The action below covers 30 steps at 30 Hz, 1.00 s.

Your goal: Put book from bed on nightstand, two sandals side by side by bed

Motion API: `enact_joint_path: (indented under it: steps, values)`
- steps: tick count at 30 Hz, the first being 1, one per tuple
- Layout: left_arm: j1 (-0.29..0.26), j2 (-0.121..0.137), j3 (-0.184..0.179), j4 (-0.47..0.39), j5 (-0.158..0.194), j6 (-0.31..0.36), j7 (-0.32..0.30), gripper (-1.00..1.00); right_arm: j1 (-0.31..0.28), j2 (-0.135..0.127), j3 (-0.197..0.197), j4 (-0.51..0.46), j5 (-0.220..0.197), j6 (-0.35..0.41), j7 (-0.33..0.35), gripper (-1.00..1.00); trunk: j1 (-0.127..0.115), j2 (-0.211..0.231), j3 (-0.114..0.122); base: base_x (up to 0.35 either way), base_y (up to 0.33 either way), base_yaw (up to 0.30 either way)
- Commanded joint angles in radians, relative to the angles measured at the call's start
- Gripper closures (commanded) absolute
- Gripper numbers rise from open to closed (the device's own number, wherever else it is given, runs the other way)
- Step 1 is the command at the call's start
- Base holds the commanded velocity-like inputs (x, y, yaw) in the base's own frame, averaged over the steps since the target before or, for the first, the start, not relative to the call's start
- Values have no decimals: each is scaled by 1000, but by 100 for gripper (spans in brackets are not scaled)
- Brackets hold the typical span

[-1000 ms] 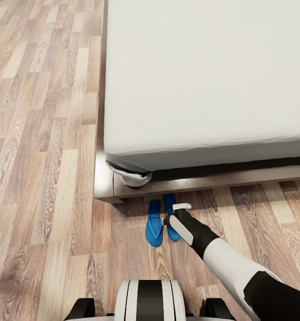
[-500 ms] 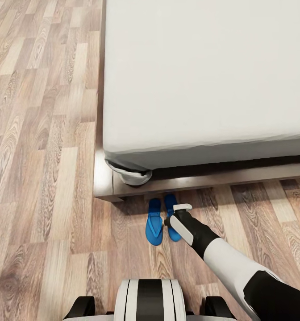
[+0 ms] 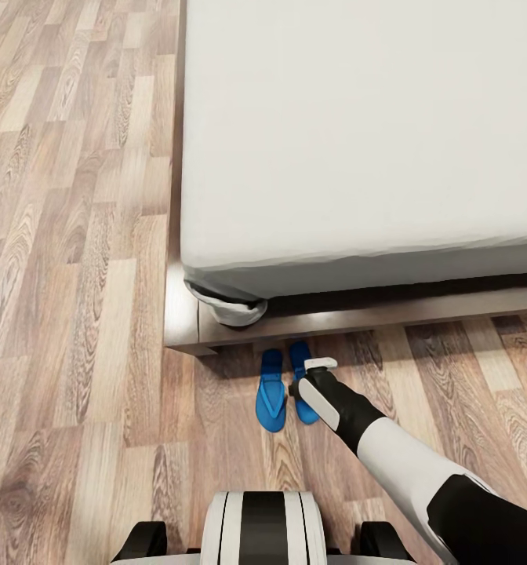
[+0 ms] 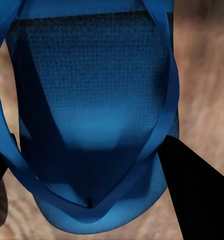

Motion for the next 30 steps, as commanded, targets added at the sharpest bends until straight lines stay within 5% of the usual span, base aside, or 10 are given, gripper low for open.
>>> enact_joint_path:
  steps: [1, 7, 8, 30]
  values:
    - [0, 1, -8, -2, 9, 6, 6, -100, -1, -1, 6, -1, -11, 1, -10, 100, 0, 0, -1, 0, 0, 0]
    - [1, 1, -8, -2, 9, 6, 6, -100, -3, 2, 6, -2, -12, 1, -6, 100, 0, 0, -1, 0, 0, 0]
    - [0, 1, -8, -2, 9, 6, 6, -100, -3, 5, 6, -2, -11, 1, -6, -100, 0, 0, -1, 0, 0, 0]
    - [1, 1, -8, -2, 9, 7, 5, -100, -5, 30, 4, 0, 50, 1, 16, -100, 0, 0, -1, 0, 0, 0]
